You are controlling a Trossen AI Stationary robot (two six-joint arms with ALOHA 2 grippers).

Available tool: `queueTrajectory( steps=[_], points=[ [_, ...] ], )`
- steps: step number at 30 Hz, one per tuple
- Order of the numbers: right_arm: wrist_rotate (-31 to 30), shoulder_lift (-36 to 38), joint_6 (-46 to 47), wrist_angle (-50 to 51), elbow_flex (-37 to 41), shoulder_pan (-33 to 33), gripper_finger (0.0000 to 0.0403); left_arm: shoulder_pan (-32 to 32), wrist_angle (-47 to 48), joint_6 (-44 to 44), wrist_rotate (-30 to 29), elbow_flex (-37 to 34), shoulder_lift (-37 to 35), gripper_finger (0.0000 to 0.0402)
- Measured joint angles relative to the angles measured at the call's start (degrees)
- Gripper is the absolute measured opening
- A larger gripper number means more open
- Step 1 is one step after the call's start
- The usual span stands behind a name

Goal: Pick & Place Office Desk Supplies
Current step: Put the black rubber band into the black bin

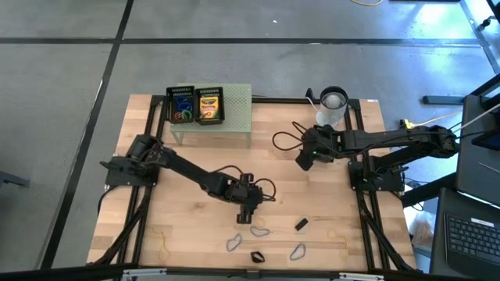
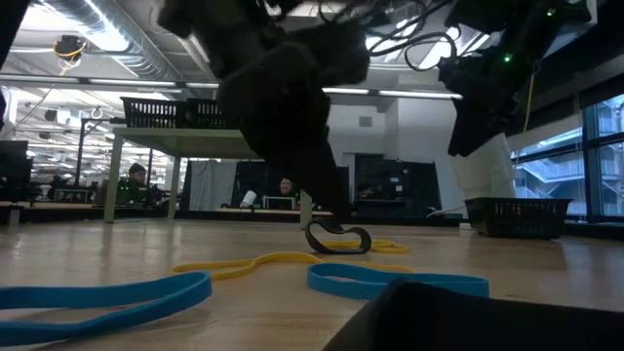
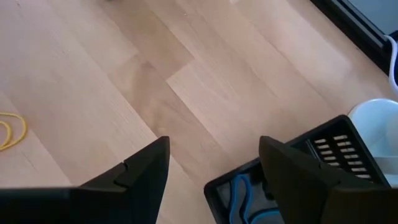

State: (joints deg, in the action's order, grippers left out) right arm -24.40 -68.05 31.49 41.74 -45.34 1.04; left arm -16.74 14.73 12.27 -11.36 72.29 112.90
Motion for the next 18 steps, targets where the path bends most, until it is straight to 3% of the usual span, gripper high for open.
queueTrajectory(
  steps=[9, 18],
  points=[
    [0.0, 0.0, -0.5, -0.6, 0.0, 0.0, 0.0249, 3.3, 2.2, 5.1, 5.1, 0.0, 1.5, 0.0216],
    [0.0, 0.0, -0.5, -0.7, 0.0, 0.0, 0.0249, 3.4, 3.5, 5.1, 5.6, 0.0, 1.5, 0.015]
  ],
)
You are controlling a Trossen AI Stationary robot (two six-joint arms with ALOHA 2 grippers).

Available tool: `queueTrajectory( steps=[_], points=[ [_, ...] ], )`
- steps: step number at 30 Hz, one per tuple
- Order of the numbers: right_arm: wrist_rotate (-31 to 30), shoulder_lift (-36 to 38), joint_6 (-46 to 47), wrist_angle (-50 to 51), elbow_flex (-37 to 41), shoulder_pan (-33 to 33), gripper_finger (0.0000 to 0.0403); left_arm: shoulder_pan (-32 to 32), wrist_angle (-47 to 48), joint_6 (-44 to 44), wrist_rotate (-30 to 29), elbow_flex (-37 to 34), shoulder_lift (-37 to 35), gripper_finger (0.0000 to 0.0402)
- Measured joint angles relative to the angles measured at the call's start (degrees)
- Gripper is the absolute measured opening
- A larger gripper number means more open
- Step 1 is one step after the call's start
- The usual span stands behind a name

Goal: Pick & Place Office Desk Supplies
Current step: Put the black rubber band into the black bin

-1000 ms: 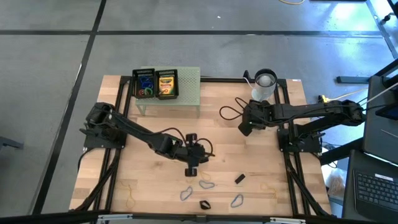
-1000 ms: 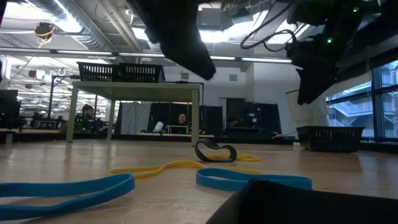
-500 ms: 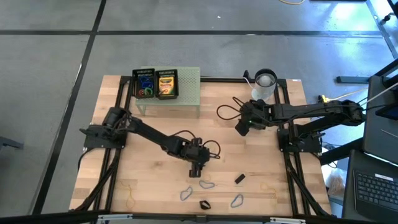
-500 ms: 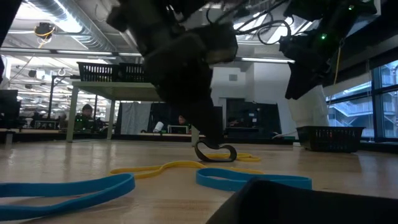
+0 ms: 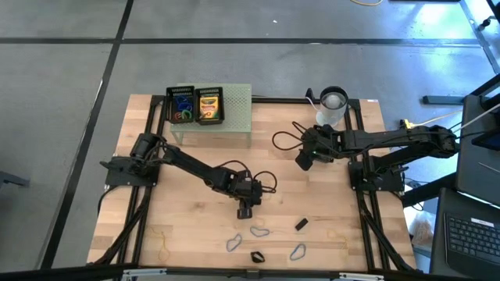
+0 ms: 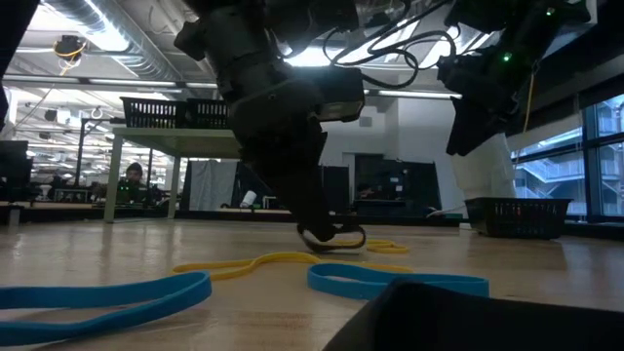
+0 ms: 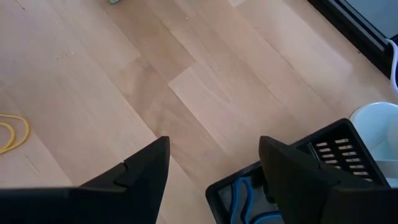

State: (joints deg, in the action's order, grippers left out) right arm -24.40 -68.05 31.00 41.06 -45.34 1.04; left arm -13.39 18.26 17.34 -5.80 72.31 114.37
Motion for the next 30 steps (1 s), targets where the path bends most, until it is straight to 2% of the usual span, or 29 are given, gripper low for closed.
queueTrajectory(
  steps=[4, 11, 16, 20, 24, 30],
  points=[
    [0.0, 0.0, 0.0, -0.3, 0.0, 0.0, 0.0249, 0.0, 0.1, 0.0, 0.1, 0.0, 0.0, 0.0104],
    [0.0, 0.0, 0.0, -1.6, 0.0, 0.0, 0.0249, 0.0, 0.1, -2.0, 4.4, 0.0, -0.1, 0.0012],
    [0.0, 0.0, 0.0, -1.7, 0.0, 0.0, 0.0249, 0.4, 0.0, -3.8, 3.8, 0.0, -2.9, 0.0007],
    [0.3, 0.0, 0.0, -2.5, 0.0, 0.0, 0.0249, 0.8, -0.1, -5.7, -1.5, 0.0, -7.4, 0.0005],
    [3.0, 0.0, -1.1, -6.5, 0.0, -0.1, 0.0249, 0.9, -0.8, -7.7, -11.1, 0.1, -12.7, 0.0006],
    [11.3, 0.0, -12.8, -19.5, 0.0, -2.7, 0.0249, -0.4, -1.7, -8.3, -25.1, 0.1, -19.6, 0.0006]
  ],
)
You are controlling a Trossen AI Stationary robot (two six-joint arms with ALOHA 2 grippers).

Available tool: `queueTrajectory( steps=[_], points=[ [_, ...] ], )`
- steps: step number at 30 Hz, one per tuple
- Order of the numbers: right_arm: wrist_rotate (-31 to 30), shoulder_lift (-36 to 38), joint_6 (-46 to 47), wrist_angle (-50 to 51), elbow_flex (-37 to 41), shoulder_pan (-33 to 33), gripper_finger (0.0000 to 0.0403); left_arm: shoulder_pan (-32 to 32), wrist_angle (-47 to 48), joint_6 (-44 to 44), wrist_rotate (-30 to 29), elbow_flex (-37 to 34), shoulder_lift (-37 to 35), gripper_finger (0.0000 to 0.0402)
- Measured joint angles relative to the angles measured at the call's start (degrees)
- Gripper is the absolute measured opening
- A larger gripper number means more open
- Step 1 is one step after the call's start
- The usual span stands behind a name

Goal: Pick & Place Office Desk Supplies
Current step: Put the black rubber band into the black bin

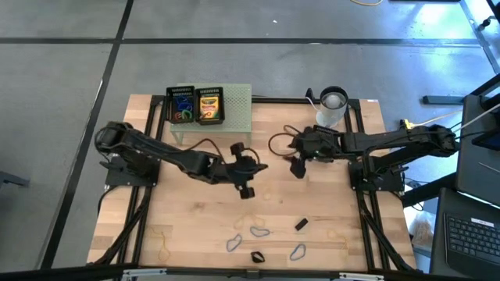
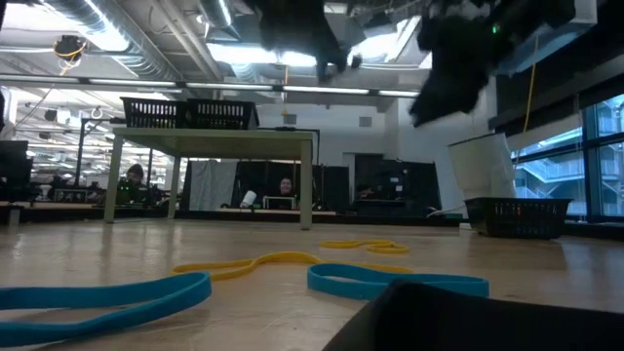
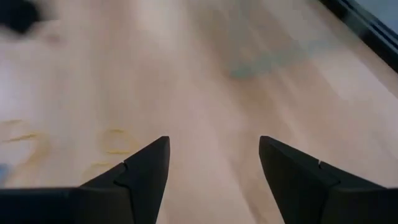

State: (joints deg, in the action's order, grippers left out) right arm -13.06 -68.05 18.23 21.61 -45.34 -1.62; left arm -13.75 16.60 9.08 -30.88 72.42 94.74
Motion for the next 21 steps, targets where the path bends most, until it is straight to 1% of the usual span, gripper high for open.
queueTrajectory(
  steps=[3, 7, 10, 12, 17, 21],
  points=[
    [5.7, 0.0, -7.8, -8.0, 0.0, -2.1, 0.0249, -1.4, -3.0, -0.9, -4.5, 0.0, -1.5, 0.0006],
    [9.9, 0.0, -16.3, -17.0, 0.0, -4.9, 0.0249, -2.9, -9.8, -6.1, -5.0, 0.0, -1.5, 0.0006],
    [9.8, 0.0, -20.2, -20.5, 0.0, -6.4, 0.0249, -3.6, -13.7, -8.1, -5.0, 0.0, -1.3, 0.0006],
    [9.3, 0.0, -21.3, -21.5, 0.0, -7.0, 0.0249, -3.9, -16.0, -9.4, -4.9, 0.0, -1.2, 0.0006],
    [9.5, 0.0, -22.4, -22.4, 0.0, -8.0, 0.0249, -4.3, -21.7, -12.9, -2.3, 0.0, -1.3, 0.0006],
    [9.4, 0.0, -23.2, -23.5, 0.0, -8.7, 0.0249, -3.7, -24.4, -13.3, -0.1, 0.0, -1.2, 0.0006]
  ],
)
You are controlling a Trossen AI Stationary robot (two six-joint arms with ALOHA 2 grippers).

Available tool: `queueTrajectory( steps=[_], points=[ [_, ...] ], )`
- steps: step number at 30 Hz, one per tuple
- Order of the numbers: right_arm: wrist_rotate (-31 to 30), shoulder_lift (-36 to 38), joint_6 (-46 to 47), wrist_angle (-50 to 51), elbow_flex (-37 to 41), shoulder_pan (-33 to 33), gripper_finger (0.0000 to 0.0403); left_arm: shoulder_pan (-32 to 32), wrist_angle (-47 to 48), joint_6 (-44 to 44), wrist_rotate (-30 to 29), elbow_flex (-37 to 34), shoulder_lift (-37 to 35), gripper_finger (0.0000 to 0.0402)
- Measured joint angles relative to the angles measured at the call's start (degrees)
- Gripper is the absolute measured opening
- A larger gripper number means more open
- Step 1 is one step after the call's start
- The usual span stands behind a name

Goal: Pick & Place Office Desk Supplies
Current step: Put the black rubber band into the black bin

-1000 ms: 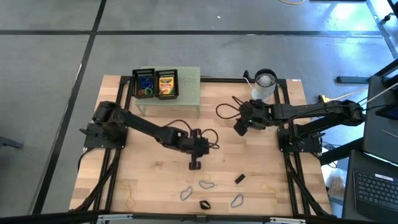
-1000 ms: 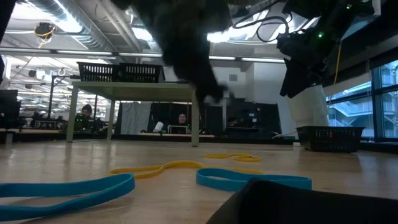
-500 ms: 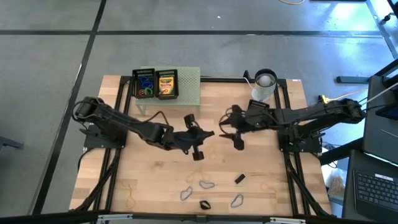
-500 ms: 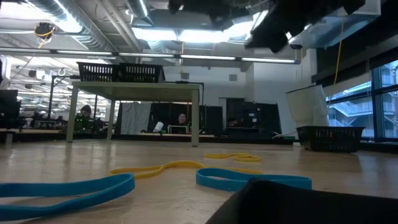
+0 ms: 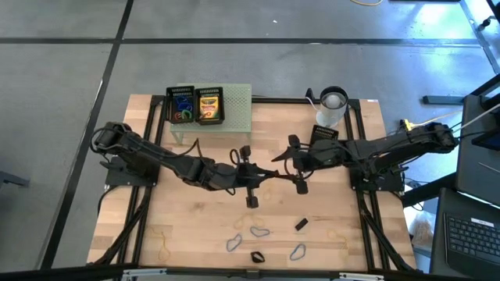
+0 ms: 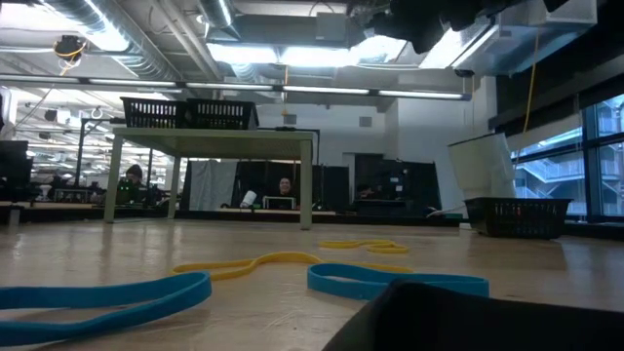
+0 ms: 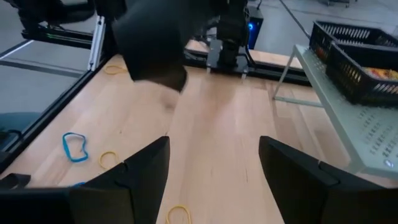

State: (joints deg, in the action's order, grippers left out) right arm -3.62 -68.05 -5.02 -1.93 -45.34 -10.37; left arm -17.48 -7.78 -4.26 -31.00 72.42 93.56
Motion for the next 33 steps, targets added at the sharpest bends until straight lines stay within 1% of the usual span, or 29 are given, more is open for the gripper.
queueTrajectory(
  steps=[4, 9, 12, 17, 27, 33],
  points=[
    [0.0, 0.0, -0.2, -1.7, 0.0, -0.6, 0.0249, 1.1, -2.3, 0.0, 2.5, 0.0, 1.3, 0.0006],
    [0.0, 0.0, -0.4, -2.4, 0.0, -0.9, 0.0249, 2.1, -3.3, 0.0, 3.5, 0.0, 2.8, 0.0006],
    [0.0, 0.0, -0.4, -2.4, 0.0, -0.9, 0.0249, 2.5, -4.1, -1.0, 2.6, 0.0, 2.9, 0.0006],
    [0.2, 0.0, -0.3, -2.4, 0.0, -0.9, 0.0249, 2.9, -4.3, -1.7, -1.1, 0.0, 2.9, 0.0006],
    [0.2, 0.0, -0.1, -2.4, 0.0, -0.9, 0.0248, 3.1, -3.9, -1.7, -1.3, 0.0, 2.9, 0.0006],
    [0.2, 0.0, 0.0, -2.4, 0.0, -0.9, 0.0222, 3.4, -2.7, -1.1, -1.3, 0.0, 2.9, 0.0006]
  ],
)
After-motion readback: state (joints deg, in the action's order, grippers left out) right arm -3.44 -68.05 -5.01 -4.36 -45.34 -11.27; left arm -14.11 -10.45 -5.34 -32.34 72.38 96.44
